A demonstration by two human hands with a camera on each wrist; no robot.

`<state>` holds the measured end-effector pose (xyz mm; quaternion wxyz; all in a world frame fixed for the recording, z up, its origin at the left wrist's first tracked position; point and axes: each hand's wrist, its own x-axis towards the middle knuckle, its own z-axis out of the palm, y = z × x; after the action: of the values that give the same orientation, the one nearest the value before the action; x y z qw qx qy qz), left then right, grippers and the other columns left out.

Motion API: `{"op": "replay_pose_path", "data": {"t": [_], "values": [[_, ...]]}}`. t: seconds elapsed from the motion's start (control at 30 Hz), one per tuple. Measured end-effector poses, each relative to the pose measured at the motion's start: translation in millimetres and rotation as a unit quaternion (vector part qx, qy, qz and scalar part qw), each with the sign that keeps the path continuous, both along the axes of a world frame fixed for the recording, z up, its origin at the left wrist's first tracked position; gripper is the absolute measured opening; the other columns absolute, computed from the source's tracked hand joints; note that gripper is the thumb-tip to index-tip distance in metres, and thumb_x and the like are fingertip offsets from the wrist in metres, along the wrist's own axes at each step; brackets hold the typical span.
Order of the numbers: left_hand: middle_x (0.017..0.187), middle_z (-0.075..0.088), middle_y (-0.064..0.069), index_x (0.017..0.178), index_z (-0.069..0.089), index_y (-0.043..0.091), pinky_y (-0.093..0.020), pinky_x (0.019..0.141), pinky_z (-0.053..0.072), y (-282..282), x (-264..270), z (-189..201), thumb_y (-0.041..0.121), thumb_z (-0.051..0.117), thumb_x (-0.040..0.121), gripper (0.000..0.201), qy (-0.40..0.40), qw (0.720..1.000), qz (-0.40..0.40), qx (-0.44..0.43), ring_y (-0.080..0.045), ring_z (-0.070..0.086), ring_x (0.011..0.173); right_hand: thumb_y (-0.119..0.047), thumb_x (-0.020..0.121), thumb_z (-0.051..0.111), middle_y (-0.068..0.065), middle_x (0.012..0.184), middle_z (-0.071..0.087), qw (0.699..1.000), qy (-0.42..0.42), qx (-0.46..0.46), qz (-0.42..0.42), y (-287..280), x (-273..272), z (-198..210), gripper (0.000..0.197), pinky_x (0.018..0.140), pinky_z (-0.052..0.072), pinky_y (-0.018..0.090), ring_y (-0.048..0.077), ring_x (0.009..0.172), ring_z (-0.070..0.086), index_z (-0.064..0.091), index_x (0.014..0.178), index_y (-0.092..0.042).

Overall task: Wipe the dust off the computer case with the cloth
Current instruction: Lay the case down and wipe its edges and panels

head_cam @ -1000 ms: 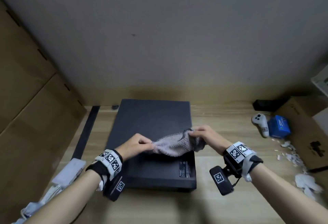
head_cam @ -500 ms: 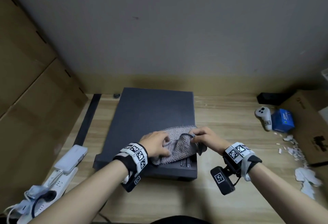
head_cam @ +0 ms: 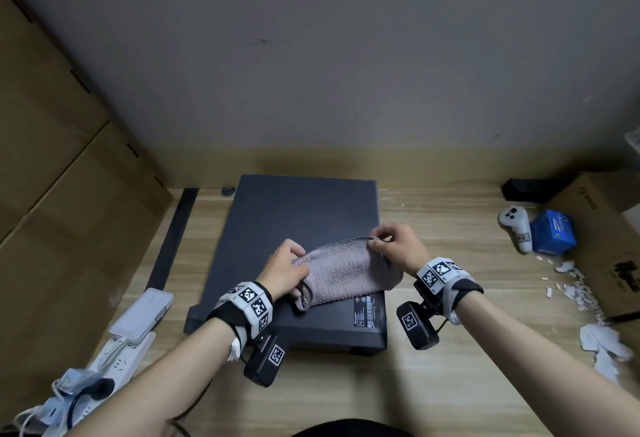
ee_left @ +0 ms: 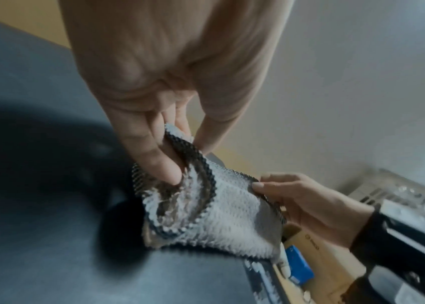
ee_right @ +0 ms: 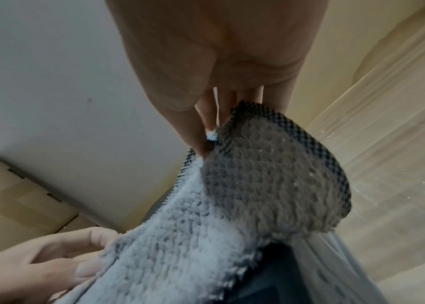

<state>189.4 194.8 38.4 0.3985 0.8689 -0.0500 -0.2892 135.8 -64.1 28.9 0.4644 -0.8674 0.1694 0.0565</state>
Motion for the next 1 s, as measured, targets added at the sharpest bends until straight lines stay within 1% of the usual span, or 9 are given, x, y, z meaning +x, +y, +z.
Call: {"op": "replay_pose_path", "data": {"t": [0.07, 0.2, 0.27, 0.37, 0.47, 0.57, 0.77, 0.93, 1.0], "values": [[0.105, 0.057, 0.001, 0.109, 0.047, 0.026, -0.037, 0.061, 0.06, 3.0, -2.2, -2.5, 0.019, 0.057, 0.084, 0.028, -0.025, 0.999, -0.008, 0.045, -0.022, 0.068, 0.061, -0.02, 0.086, 0.072, -0.009, 0.085, 0.07, 0.998, -0.007, -0.062, -0.011, 1.1, 1.9, -2.3, 0.008, 0.076, 0.055, 0.03, 0.008, 0.079, 0.065, 0.069, 0.088, -0.027], [0.11, 0.059, 0.001, 0.115, 0.041, 0.03, -0.041, 0.086, 0.051, 9.4, -4.1, -8.4, 0.028, 0.056, 0.082, 0.037, -0.089, 0.986, -0.015, 0.138, -0.028, 0.061, 0.1, -0.018, 0.082, 0.07, -0.006, 0.099, 0.071, 0.99, -0.013, -0.135, -0.025, -1.4, -1.9, -2.4, 0.019, 0.081, 0.055, 0.038, 0.018, 0.088, 0.065, 0.066, 0.092, -0.035], [0.115, 0.057, 0.0, 0.121, 0.039, 0.026, -0.038, 0.087, 0.045, 9.8, -6.4, -5.3, 0.042, 0.057, 0.081, 0.047, -0.094, 0.98, -0.007, 0.173, -0.029, 0.055, 0.108, -0.033, 0.083, 0.074, -0.003, 0.114, 0.065, 0.994, 0.022, -0.098, -0.042, -5.9, -7.0, -6.3, 0.031, 0.09, 0.052, 0.04, 0.019, 0.101, 0.062, 0.063, 0.112, -0.027], [0.125, 0.056, -0.004, 0.135, 0.033, 0.019, -0.037, 0.088, 0.043, 5.4, -12.8, 0.9, 0.059, 0.063, 0.072, 0.08, -0.072, 0.966, -0.055, 0.242, -0.031, 0.054, 0.116, -0.061, 0.078, 0.072, 0.004, 0.126, 0.056, 0.986, 0.154, 0.03, -0.053, -10.5, -14.4, -13.8, 0.079, 0.093, 0.048, 0.039, 0.023, 0.113, 0.057, 0.045, 0.135, -0.015], [0.13, 0.056, -0.009, 0.144, 0.021, 0.014, -0.039, 0.092, 0.044, -1.4, -16.2, -0.8, 0.052, 0.068, 0.074, 0.093, -0.087, 0.952, -0.085, 0.281, -0.033, 0.054, 0.118, -0.064, 0.087, 0.058, 0.006, 0.113, 0.062, 0.966, 0.239, 0.097, -0.027, -7.7, -22.5, -21.0, 0.062, 0.091, 0.049, 0.043, 0.021, 0.098, 0.062, 0.051, 0.12, -0.012], [0.131, 0.056, -0.008, 0.148, 0.01, 0.016, -0.04, 0.093, 0.045, -7.4, -21.8, 0.7, 0.046, 0.07, 0.071, 0.102, -0.09, 0.953, -0.091, 0.275, -0.034, 0.054, 0.118, -0.056, 0.091, 0.058, 0.004, 0.103, 0.062, 0.961, 0.229, 0.149, -0.041, -4.5, -27.0, -31.1, 0.051, 0.093, 0.049, 0.043, 0.019, 0.089, 0.062, 0.053, 0.118, -0.013], [0.133, 0.052, -0.007, 0.149, 0.004, 0.025, -0.04, 0.091, 0.047, -11.6, -35.5, -0.2, 0.018, 0.064, 0.074, 0.096, -0.088, 0.96, -0.111, 0.24, -0.034, 0.057, 0.112, -0.026, 0.084, 0.078, 0.006, 0.085, 0.069, 0.965, 0.185, 0.178, -0.059, -3.1, -26.6, -28.1, 0.032, 0.057, 0.051, 0.025, 0.015, 0.067, 0.063, 0.061, 0.103, -0.005], [0.124, 0.054, -0.006, 0.146, 0.019, 0.022, -0.035, 0.089, 0.048, -5.9, -26.5, -0.2, 0.015, 0.061, 0.077, 0.081, -0.015, 0.99, -0.03, 0.14, -0.026, 0.055, 0.111, -0.006, 0.083, 0.076, 0.016, 0.1, 0.071, 0.964, 0.128, 0.217, -0.089, -7.7, -23.3, -16.1, 0.033, 0.085, 0.058, 0.041, 0.023, 0.086, 0.068, 0.062, 0.111, 0.004], [0.115, 0.056, -0.003, 0.144, 0.026, 0.022, -0.033, 0.086, 0.049, -0.7, -18.6, 3.9, 0.015, 0.06, 0.077, 0.076, 0.026, 0.996, 0.03, 0.081, -0.02, 0.057, 0.104, -0.005, 0.083, 0.075, 0.012, 0.096, 0.071, 0.962, 0.103, 0.235, -0.094, -6.1, -21.5, -7.7, 0.027, 0.078, 0.06, 0.038, 0.022, 0.083, 0.069, 0.061, 0.106, -0.002]]}}
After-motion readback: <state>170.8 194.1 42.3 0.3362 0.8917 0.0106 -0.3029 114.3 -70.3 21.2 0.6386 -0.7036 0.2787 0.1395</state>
